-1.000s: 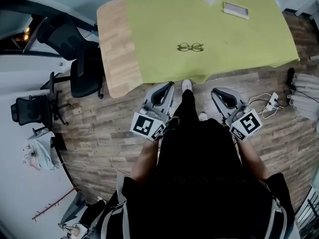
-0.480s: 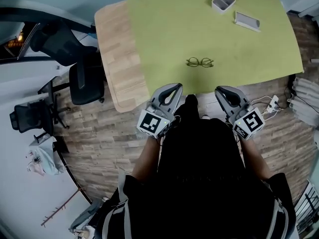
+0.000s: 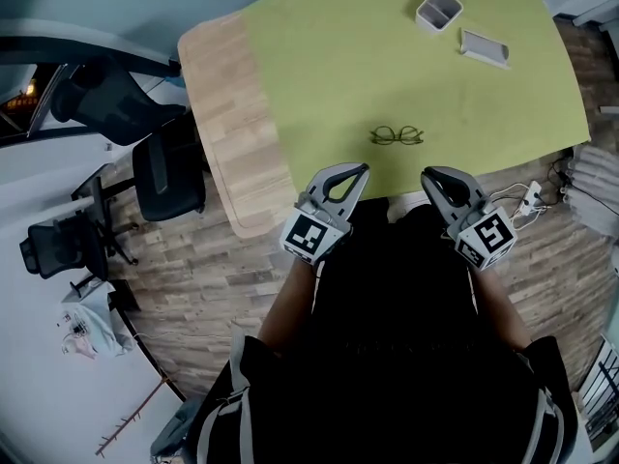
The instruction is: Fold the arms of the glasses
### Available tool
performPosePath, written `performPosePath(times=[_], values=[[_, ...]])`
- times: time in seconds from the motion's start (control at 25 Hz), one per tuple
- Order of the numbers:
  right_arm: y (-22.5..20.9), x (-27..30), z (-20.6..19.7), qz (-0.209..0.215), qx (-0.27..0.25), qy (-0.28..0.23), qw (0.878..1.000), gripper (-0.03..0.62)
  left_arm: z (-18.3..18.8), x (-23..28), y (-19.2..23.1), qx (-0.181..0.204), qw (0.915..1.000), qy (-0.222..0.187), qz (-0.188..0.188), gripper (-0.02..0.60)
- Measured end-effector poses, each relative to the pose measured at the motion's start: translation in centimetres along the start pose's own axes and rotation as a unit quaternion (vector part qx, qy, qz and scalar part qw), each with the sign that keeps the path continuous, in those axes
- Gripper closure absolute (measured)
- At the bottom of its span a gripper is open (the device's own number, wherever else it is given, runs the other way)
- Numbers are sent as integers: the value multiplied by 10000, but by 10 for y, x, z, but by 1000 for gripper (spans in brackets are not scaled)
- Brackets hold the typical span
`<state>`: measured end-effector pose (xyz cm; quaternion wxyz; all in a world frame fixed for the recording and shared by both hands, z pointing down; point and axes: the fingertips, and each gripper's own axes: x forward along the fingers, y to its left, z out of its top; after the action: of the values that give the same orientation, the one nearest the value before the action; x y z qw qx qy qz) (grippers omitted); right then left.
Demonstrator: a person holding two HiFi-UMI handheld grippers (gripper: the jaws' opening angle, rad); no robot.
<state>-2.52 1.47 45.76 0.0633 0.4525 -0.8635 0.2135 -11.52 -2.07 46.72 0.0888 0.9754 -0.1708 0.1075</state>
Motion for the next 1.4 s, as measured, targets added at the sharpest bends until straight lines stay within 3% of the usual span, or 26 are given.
performPosePath(times=[0.44, 0.76, 1.0, 1.12, 1.4], values=[[-23, 4, 7, 192, -62, 66, 9998, 548, 1, 18, 5, 129, 9999, 51, 42, 562], [-61, -2, -1, 603, -180, 320, 9975, 548, -35, 54, 3, 633, 9934, 878, 374, 561], [-87, -7, -21, 745, -197, 599, 9952, 548, -88, 82, -1, 1250, 9765, 1729, 311, 561], [-90, -8, -30, 805, -213, 744, 9937, 548, -118, 94, 7, 1503, 9637, 2195, 221, 561], [-94, -14, -44, 743, -114, 886, 9932, 548, -175, 115, 19, 1659, 9361, 3090, -277, 561]])
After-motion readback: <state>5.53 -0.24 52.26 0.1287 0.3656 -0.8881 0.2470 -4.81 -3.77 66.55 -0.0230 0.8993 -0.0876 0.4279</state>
